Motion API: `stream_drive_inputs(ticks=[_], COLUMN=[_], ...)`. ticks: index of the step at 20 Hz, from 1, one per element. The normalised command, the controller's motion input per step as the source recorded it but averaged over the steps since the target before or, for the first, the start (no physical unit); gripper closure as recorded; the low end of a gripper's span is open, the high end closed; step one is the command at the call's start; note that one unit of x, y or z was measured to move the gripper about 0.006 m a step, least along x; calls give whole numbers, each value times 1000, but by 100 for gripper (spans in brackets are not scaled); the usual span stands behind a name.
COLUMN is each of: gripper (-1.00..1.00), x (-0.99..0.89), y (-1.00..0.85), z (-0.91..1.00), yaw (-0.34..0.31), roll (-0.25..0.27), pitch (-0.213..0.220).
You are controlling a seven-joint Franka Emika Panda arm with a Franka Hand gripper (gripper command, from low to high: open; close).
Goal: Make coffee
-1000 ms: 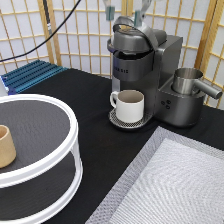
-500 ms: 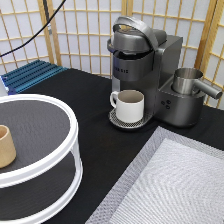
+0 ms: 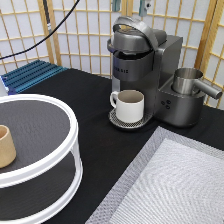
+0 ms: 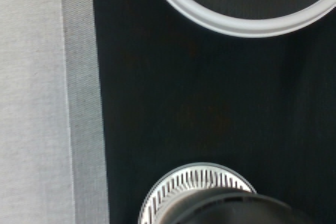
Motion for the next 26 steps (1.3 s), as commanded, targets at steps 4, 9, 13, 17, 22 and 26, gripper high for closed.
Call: stream_drive_inputs(ticks=[4, 9, 13, 17, 22, 26], gripper=[-100, -100, -100, -100, -100, -100], x=[-6, -46, 5, 0, -147, -131], y=[-199, 114, 299, 242, 34, 128], z=[-830, -915, -916, -935, -712, 683], yaw=[-5, 24, 47, 66, 95, 110], roll=[-69, -105, -125, -114, -35, -20], pitch=[-28, -97, -106, -109, -93, -48])
